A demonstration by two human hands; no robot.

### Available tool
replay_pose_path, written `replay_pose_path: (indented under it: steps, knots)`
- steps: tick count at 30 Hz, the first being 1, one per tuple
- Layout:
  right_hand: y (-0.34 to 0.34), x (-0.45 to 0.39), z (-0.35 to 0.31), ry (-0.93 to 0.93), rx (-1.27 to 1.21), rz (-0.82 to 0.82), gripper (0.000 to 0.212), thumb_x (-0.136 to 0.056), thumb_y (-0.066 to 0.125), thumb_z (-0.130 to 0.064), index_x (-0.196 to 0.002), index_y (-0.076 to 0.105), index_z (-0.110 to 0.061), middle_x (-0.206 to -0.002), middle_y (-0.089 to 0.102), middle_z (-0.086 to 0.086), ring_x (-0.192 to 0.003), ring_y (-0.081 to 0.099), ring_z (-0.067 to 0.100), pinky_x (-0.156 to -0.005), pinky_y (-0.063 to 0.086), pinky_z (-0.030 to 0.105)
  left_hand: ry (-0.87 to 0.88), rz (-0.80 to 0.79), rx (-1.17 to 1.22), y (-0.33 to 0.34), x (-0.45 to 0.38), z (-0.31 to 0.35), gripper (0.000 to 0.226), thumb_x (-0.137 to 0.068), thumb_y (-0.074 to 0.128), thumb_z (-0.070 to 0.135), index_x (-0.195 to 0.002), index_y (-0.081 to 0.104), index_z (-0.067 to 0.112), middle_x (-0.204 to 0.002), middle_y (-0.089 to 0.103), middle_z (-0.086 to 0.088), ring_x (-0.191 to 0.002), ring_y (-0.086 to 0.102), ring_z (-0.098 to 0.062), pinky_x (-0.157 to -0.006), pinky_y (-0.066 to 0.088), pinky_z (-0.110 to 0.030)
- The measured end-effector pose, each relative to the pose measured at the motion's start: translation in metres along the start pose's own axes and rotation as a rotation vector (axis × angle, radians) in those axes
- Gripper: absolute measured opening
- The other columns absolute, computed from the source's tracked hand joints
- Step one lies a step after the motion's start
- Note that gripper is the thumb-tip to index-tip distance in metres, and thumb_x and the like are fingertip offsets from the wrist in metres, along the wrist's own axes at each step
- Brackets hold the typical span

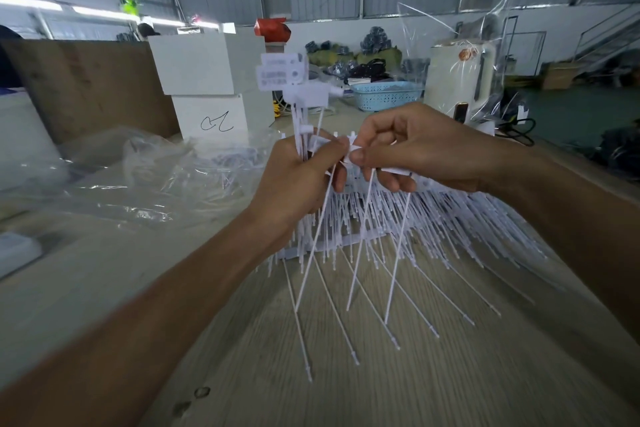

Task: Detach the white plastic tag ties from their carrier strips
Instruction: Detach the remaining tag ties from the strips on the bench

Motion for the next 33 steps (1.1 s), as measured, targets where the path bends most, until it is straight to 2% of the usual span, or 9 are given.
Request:
replay_pose_path:
  steps: [3,5,8,11,16,19,25,30,33]
  knots:
    - [0.0,-0.001,-0.016,-0.052,0.244,0.079,0.013,-0.093,0.07,-0.014,-0.087,0.065,-0.004,-0.053,0.063,0.004,-0.041,0.056,0.017,-0.042,0.045,0.025,-0.013,0.065,-0.046,-0.007,-0.002,-0.001,0.032,-0.098,0.059,0.027,-0.068,0.063,0.014,-0.053,0.055,-0.006,-0.042,0.039,-0.018,-0.039,0.028,-0.021]
    - [0.001,-0.001,-0.026,-0.101,0.378,0.119,0.012,-0.092,0.071,-0.016,-0.087,0.066,-0.006,-0.051,0.063,-0.002,-0.039,0.057,0.013,-0.042,0.046,0.022,-0.029,0.086,-0.036,-0.009,-0.002,-0.001,0.035,-0.097,0.058,0.026,-0.063,0.062,0.02,-0.051,0.052,-0.005,-0.04,0.039,-0.014,-0.04,0.028,-0.022]
    - [0.002,0.002,-0.037,-0.169,0.525,0.156,0.01,-0.092,0.072,-0.018,-0.086,0.067,-0.01,-0.056,0.064,-0.015,-0.041,0.061,0.008,-0.046,0.047,0.017,-0.062,0.071,0.002,-0.009,-0.003,-0.004,0.036,-0.097,0.057,0.023,-0.061,0.059,0.021,-0.051,0.049,-0.004,-0.038,0.038,-0.011,-0.042,0.026,-0.02]
    - [0.005,0.002,-0.041,-0.23,0.598,0.166,0.009,-0.092,0.072,-0.018,-0.086,0.069,-0.011,-0.065,0.067,-0.012,-0.043,0.063,0.008,-0.052,0.05,0.017,-0.081,0.048,0.007,-0.009,-0.005,-0.006,0.036,-0.098,0.057,0.023,-0.063,0.059,0.018,-0.051,0.05,-0.005,-0.035,0.036,-0.011,-0.04,0.026,-0.019]
    - [-0.005,-0.005,-0.008,-0.046,0.26,0.089,0.013,-0.093,0.069,-0.019,-0.104,0.068,-0.012,-0.086,0.072,0.002,-0.062,0.072,0.024,-0.056,0.06,0.034,-0.038,0.03,0.03,-0.013,-0.007,-0.001,0.025,-0.1,0.058,0.037,-0.08,0.066,0.026,-0.062,0.061,-0.009,-0.048,0.03,-0.023,-0.043,0.023,-0.021]
    - [-0.013,-0.001,0.014,0.08,0.177,-0.016,0.024,-0.09,0.066,-0.03,-0.102,0.07,-0.01,-0.09,0.075,0.008,-0.074,0.074,0.022,-0.062,0.061,0.032,-0.019,0.009,0.079,-0.011,-0.007,-0.001,0.023,-0.1,0.059,0.035,-0.08,0.067,0.029,-0.066,0.064,-0.009,-0.042,0.027,-0.018,-0.042,0.022,-0.018]
    - [-0.011,0.003,0.022,0.081,-0.011,-0.101,0.023,-0.09,0.063,-0.03,-0.09,0.074,-0.01,-0.078,0.071,0.011,-0.067,0.068,0.016,-0.056,0.056,0.024,0.022,-0.069,0.113,-0.004,-0.005,-0.001,0.014,-0.101,0.059,0.024,-0.094,0.069,0.018,-0.074,0.069,-0.011,-0.036,0.026,-0.01,-0.041,0.024,-0.017]
    - [-0.004,0.003,0.023,0.087,-0.223,-0.13,0.018,-0.087,0.066,-0.026,-0.08,0.074,-0.012,-0.065,0.063,0.005,-0.05,0.056,0.008,-0.043,0.046,0.017,0.113,-0.108,0.021,-0.005,-0.003,0.009,0.016,-0.101,0.057,0.029,-0.093,0.07,0.024,-0.079,0.071,-0.008,-0.039,0.028,-0.01,-0.043,0.026,-0.019]
    - [-0.007,0.002,0.025,0.083,-0.279,-0.098,0.019,-0.087,0.065,-0.024,-0.075,0.072,-0.013,-0.062,0.06,0.004,-0.046,0.052,0.007,-0.042,0.042,0.017,0.081,-0.112,0.061,-0.003,-0.004,0.005,0.019,-0.102,0.054,0.031,-0.102,0.068,0.018,-0.074,0.068,-0.007,-0.039,0.026,-0.011,-0.042,0.025,-0.019]
Point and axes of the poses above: each hand's wrist, its own x-axis away from the middle knuckle, its own y-axis out of the palm, z = x × y, the point moved 10 cm from there along -x, towards the middle knuckle
